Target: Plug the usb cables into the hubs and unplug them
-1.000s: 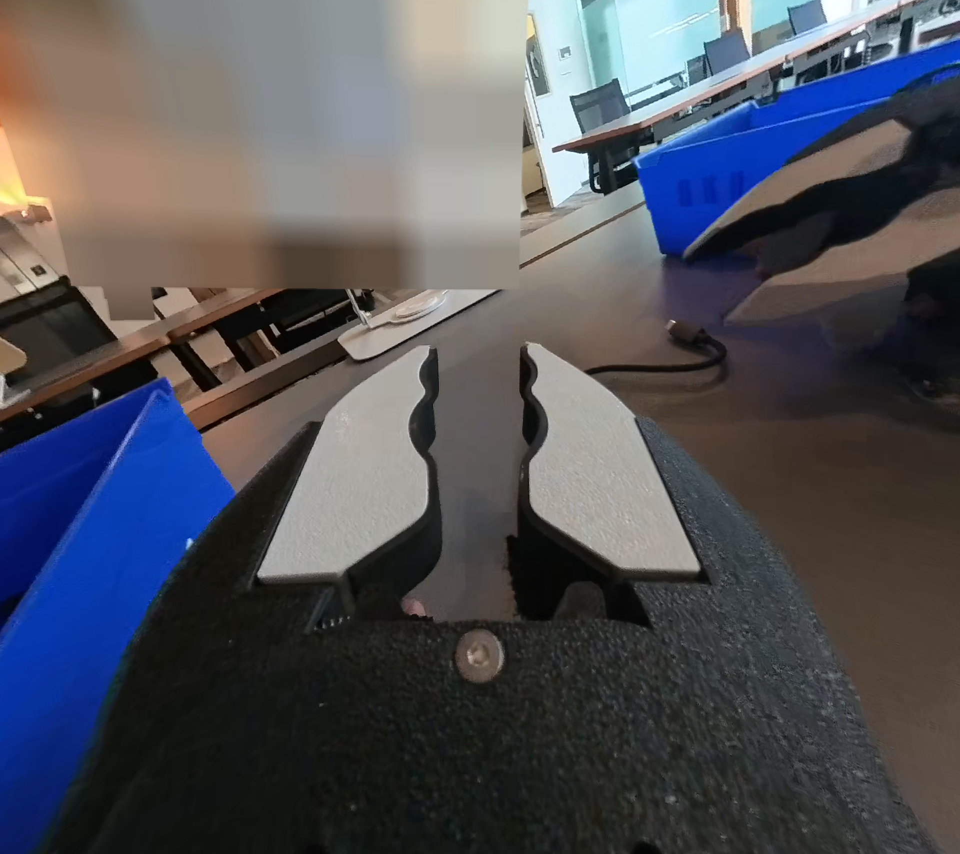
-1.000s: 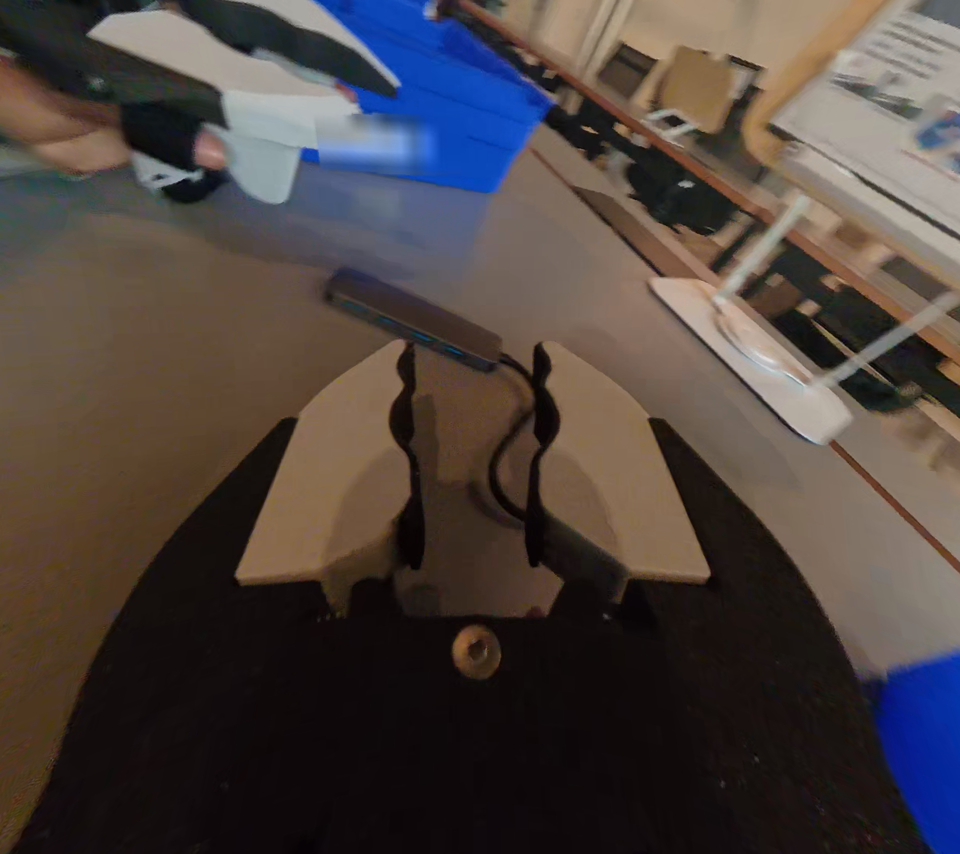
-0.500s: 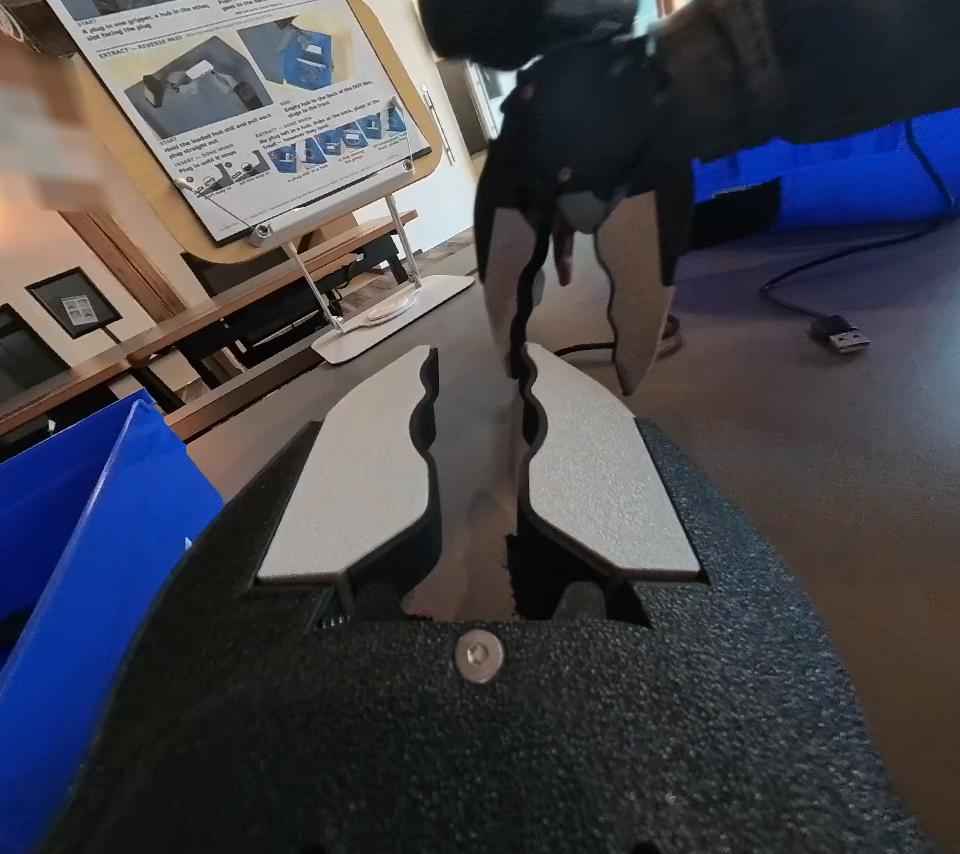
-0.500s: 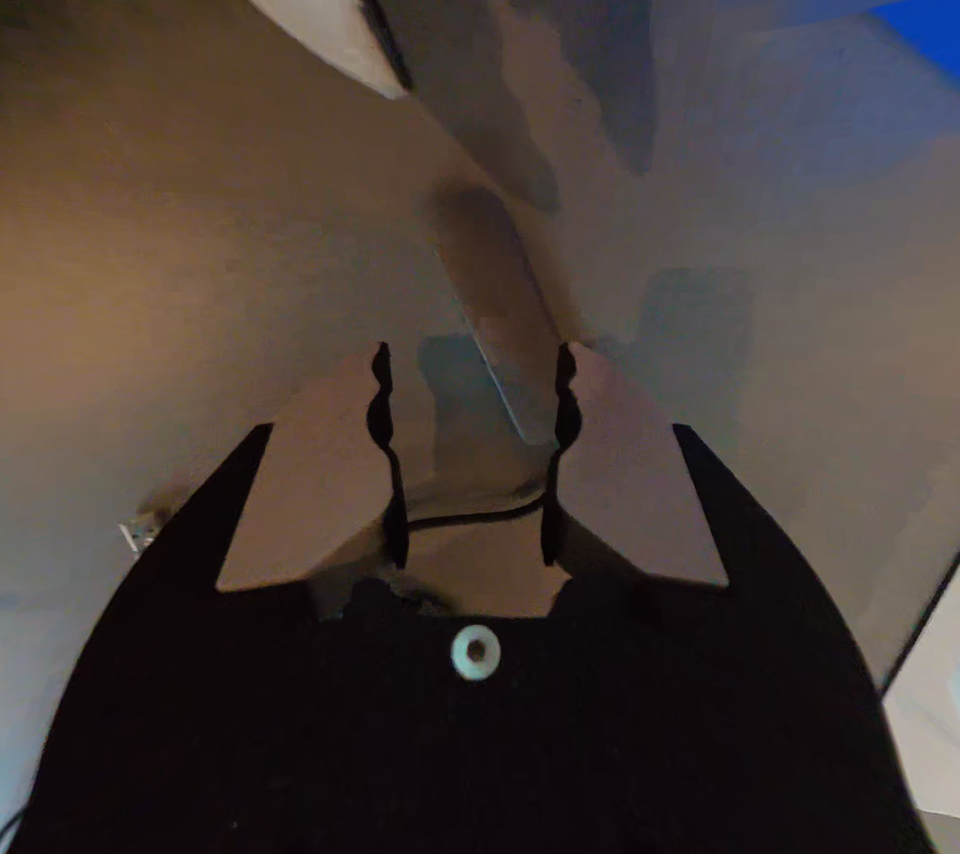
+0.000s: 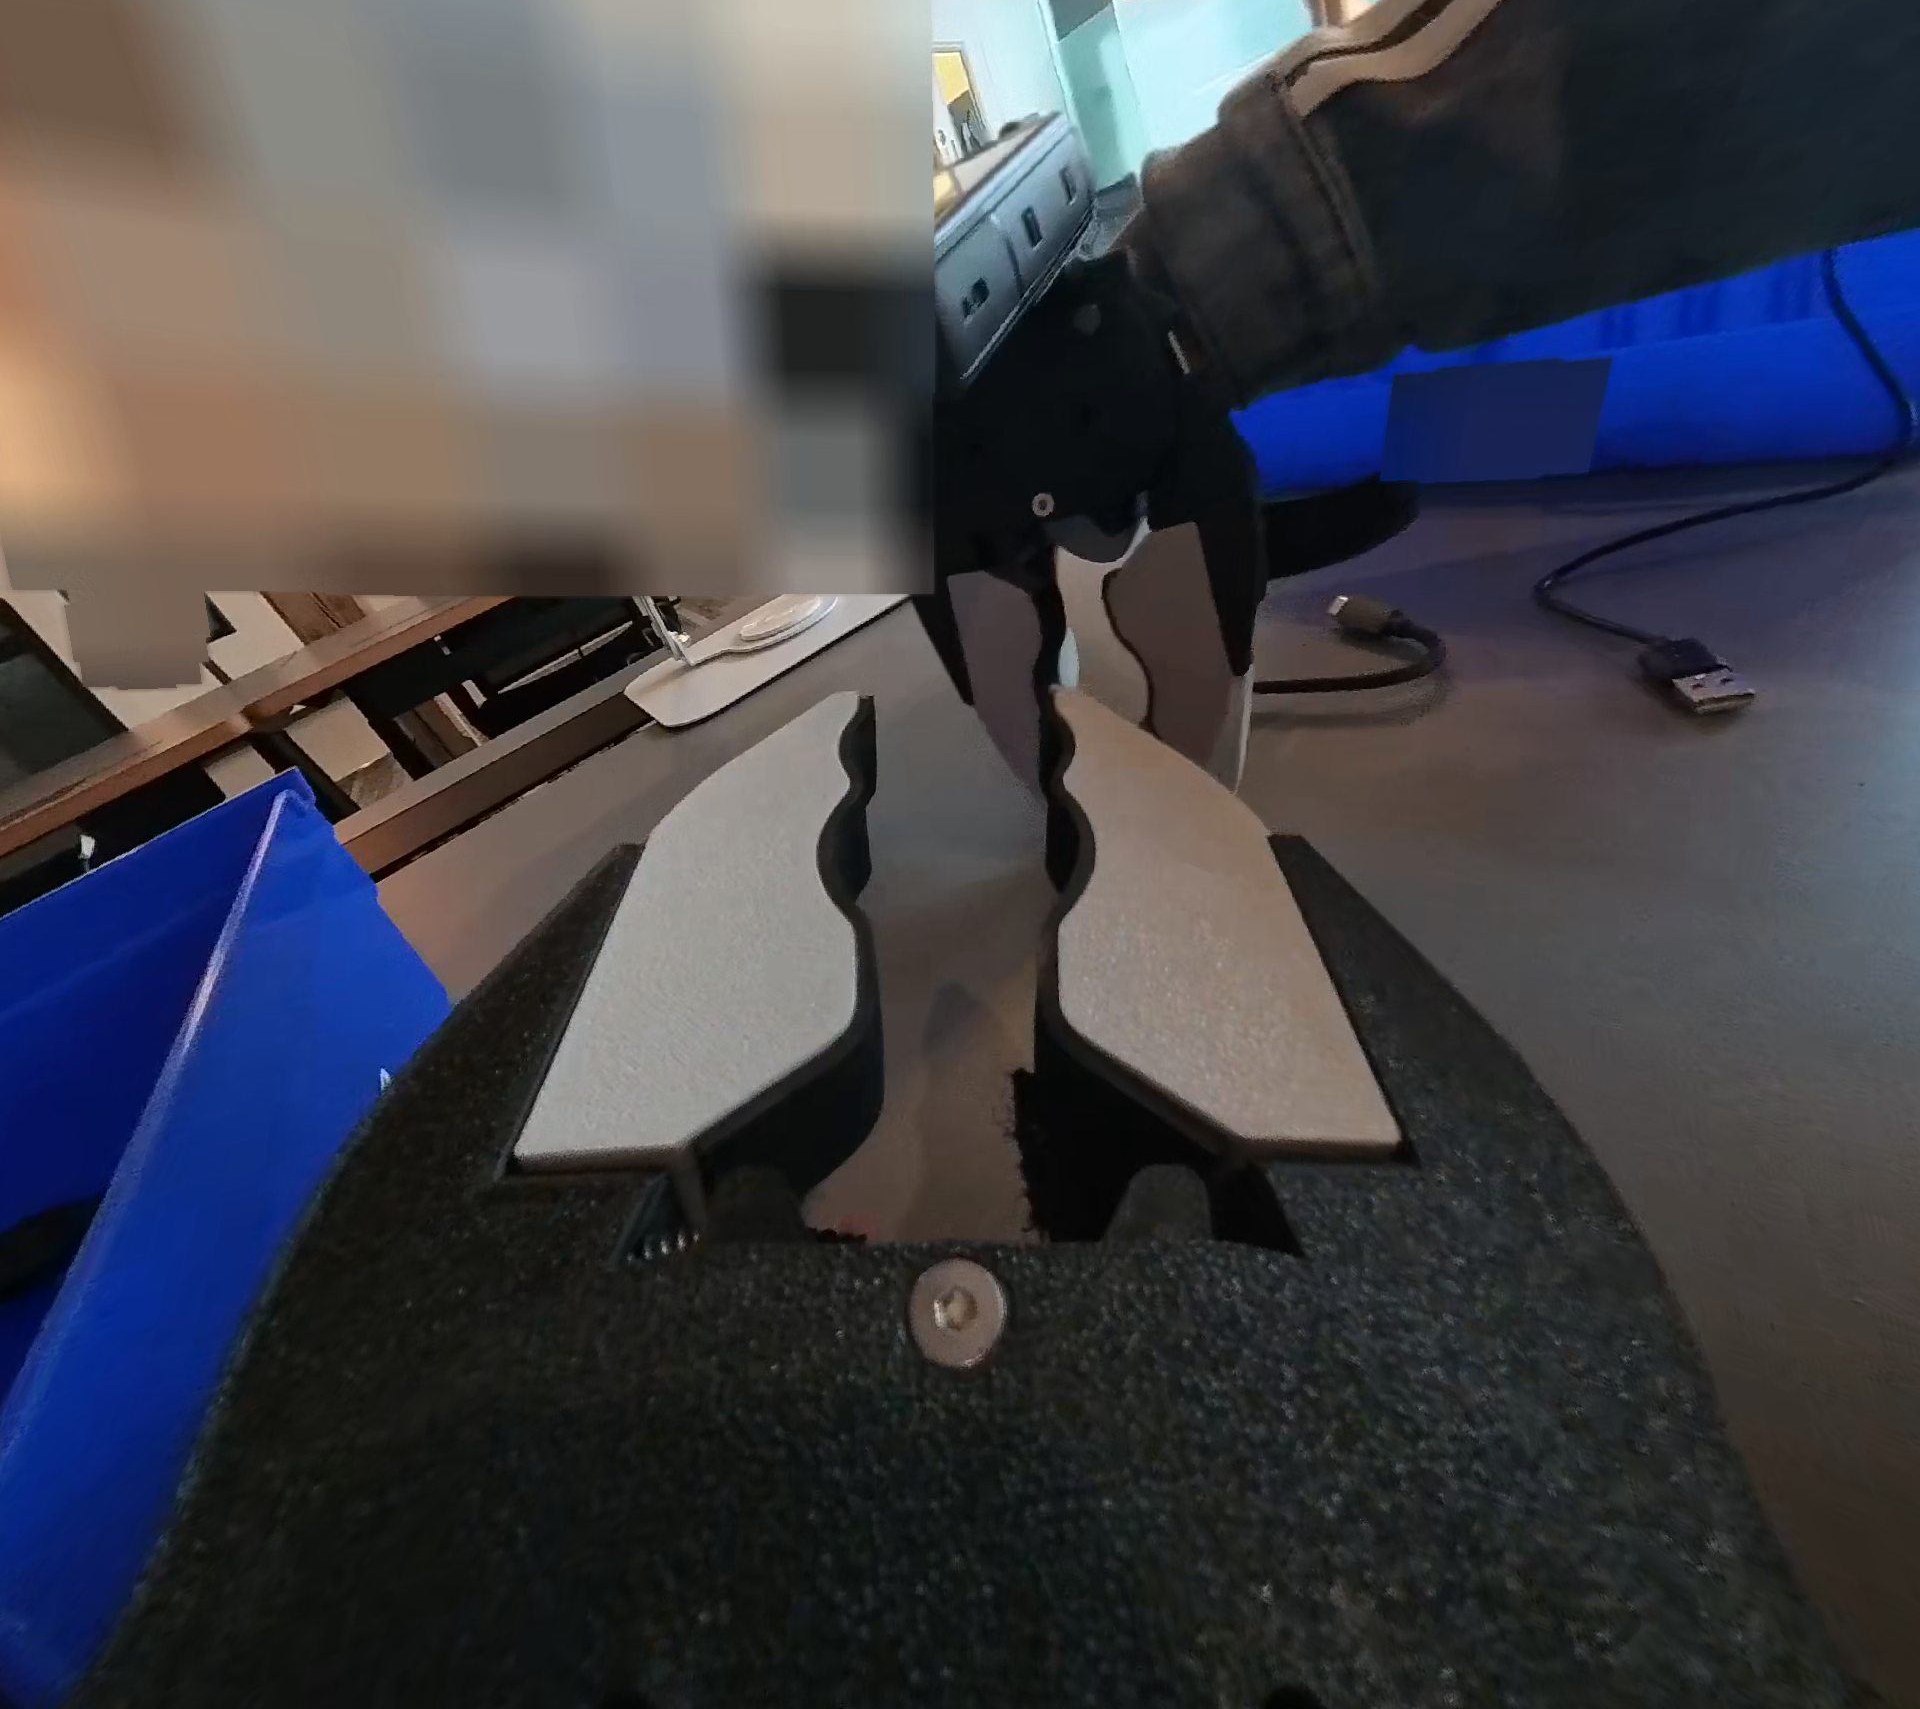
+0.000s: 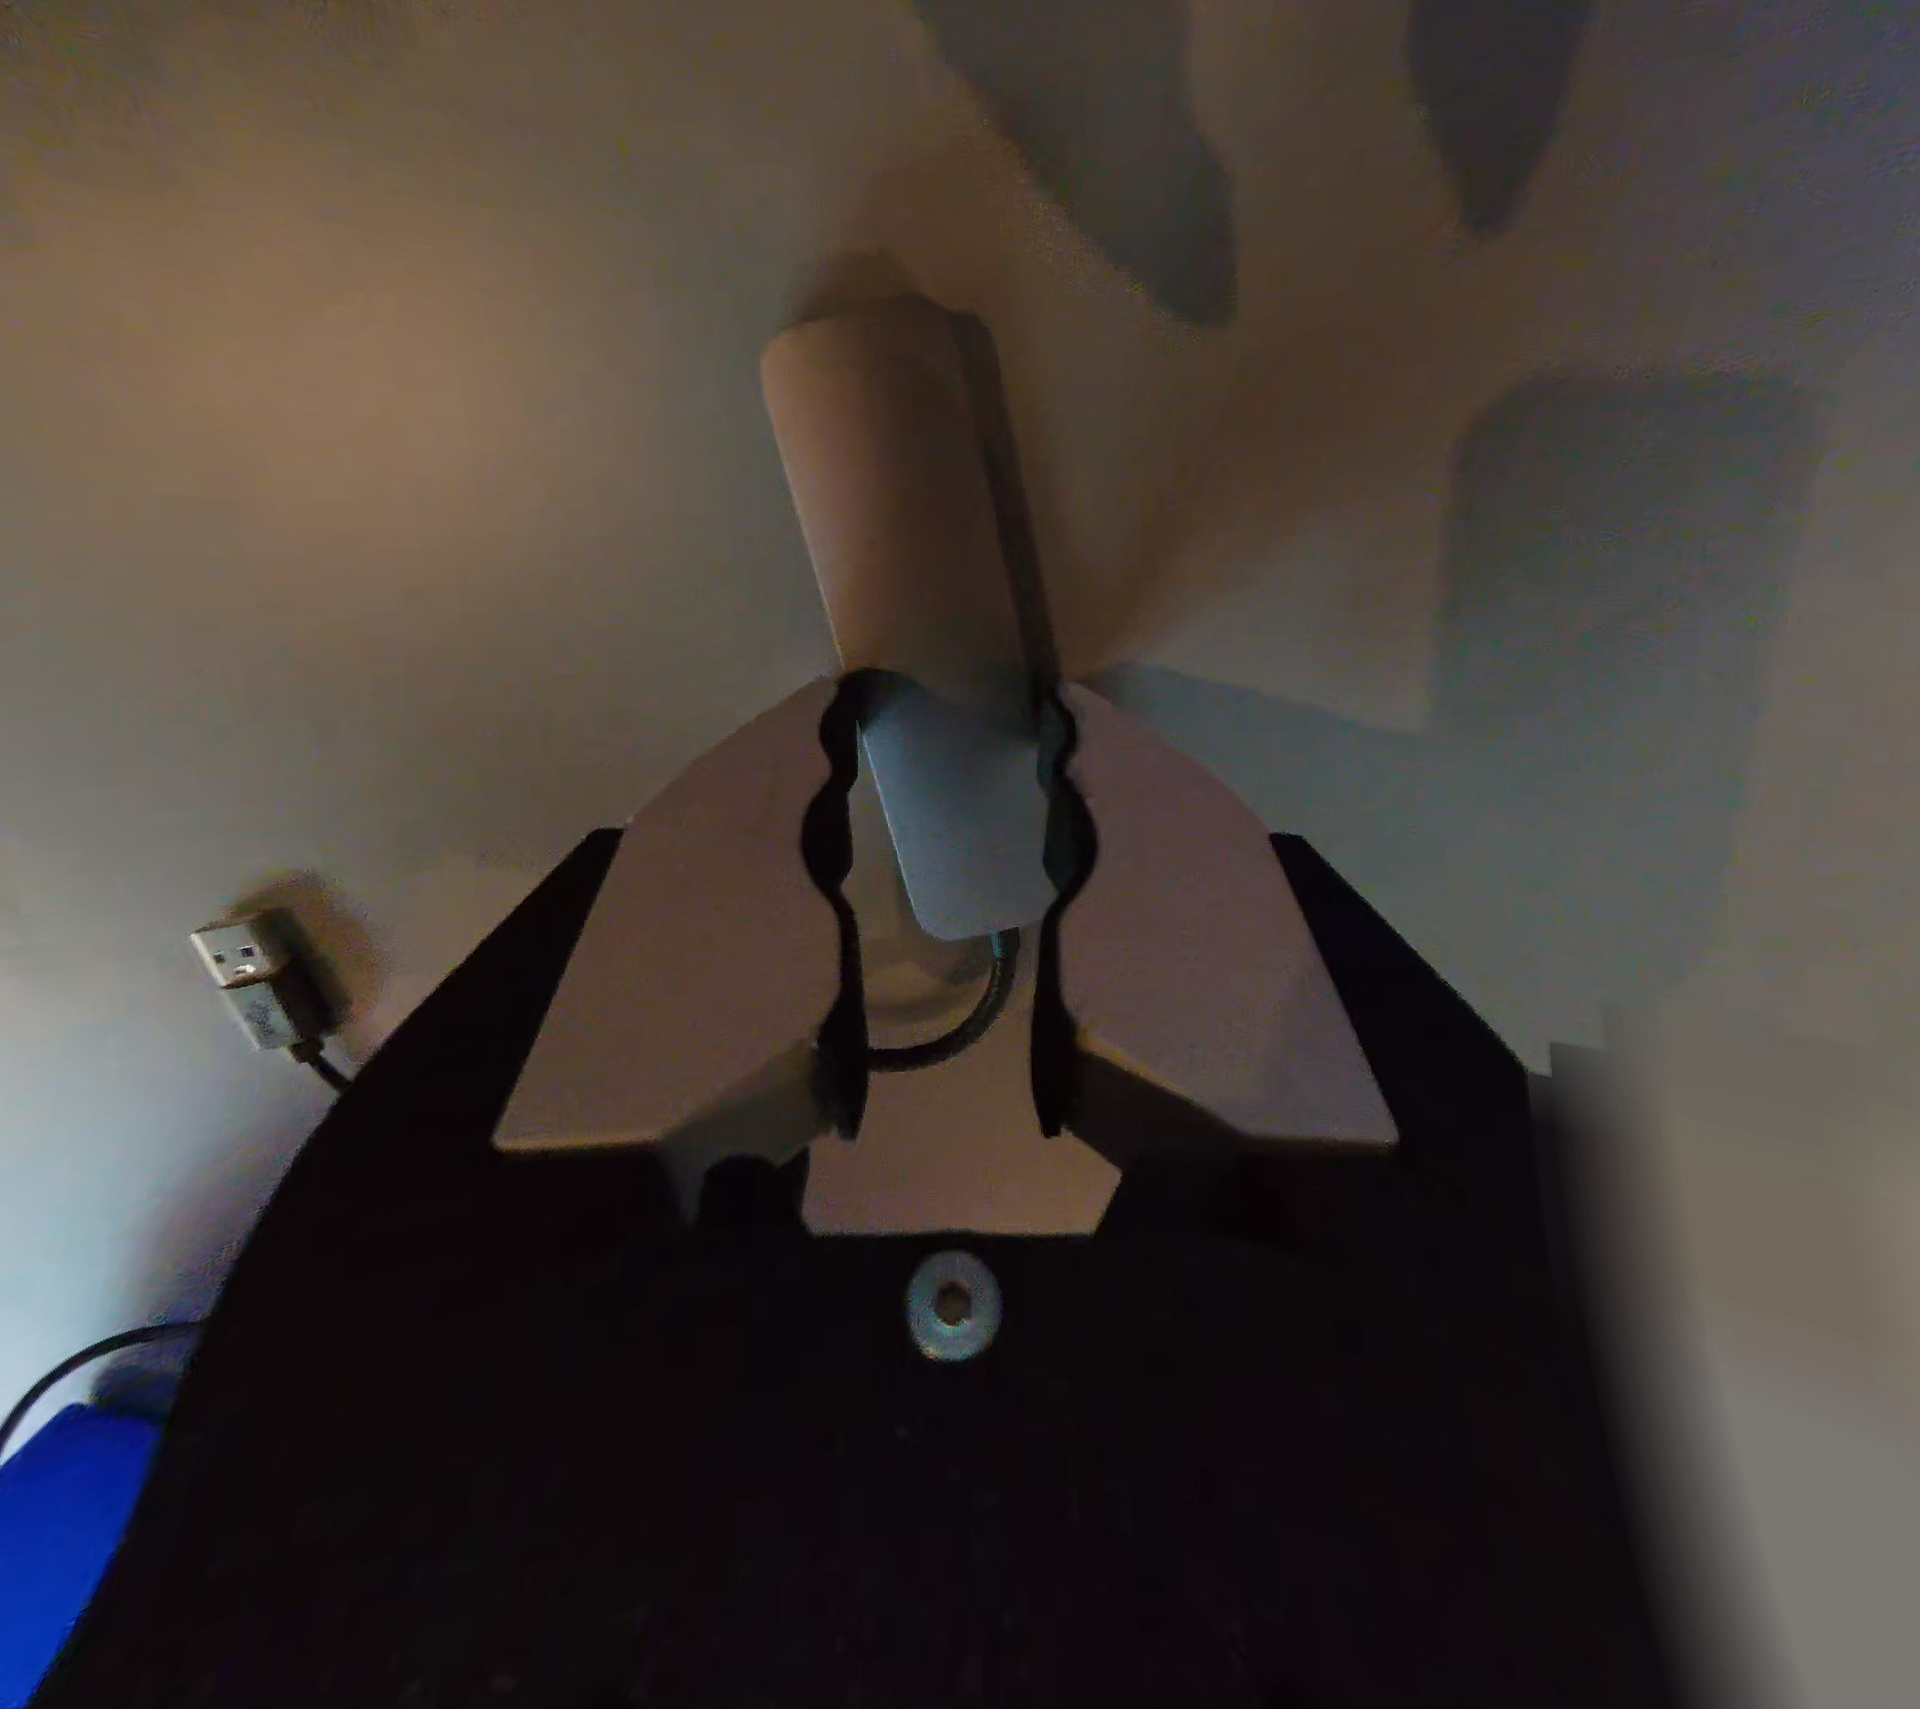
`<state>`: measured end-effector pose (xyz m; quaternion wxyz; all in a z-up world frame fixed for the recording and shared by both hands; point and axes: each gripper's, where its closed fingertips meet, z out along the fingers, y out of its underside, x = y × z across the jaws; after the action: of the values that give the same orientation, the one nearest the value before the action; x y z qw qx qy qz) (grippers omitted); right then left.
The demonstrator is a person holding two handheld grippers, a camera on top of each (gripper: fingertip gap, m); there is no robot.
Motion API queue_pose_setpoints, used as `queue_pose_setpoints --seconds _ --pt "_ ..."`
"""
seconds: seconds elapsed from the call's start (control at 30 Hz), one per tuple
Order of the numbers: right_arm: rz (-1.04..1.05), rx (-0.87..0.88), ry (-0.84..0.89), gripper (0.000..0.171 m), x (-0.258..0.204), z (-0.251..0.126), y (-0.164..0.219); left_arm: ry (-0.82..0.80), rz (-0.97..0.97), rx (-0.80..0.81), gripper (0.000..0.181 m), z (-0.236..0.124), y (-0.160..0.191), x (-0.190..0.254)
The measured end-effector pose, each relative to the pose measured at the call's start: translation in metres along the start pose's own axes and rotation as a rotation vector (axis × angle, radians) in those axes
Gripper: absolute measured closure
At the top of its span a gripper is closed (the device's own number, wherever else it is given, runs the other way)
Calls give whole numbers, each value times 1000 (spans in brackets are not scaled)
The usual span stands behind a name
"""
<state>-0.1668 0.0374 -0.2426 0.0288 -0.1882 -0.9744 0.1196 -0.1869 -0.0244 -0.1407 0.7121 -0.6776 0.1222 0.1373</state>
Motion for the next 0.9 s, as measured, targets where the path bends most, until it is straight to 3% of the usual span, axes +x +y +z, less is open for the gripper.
queue_pose_setpoints --seconds 0.17,0.4,0.9 --pt "37 118 -8 138 -24 -20 -2 164 52 7 141 -2 0 24" --pt "13 290 26 139 -46 -75 -37 297 27 63 131 -5 -12 51" --pt "-47 39 184 139 -46 -61 -37 269 -86 -60 125 3 -5 56"
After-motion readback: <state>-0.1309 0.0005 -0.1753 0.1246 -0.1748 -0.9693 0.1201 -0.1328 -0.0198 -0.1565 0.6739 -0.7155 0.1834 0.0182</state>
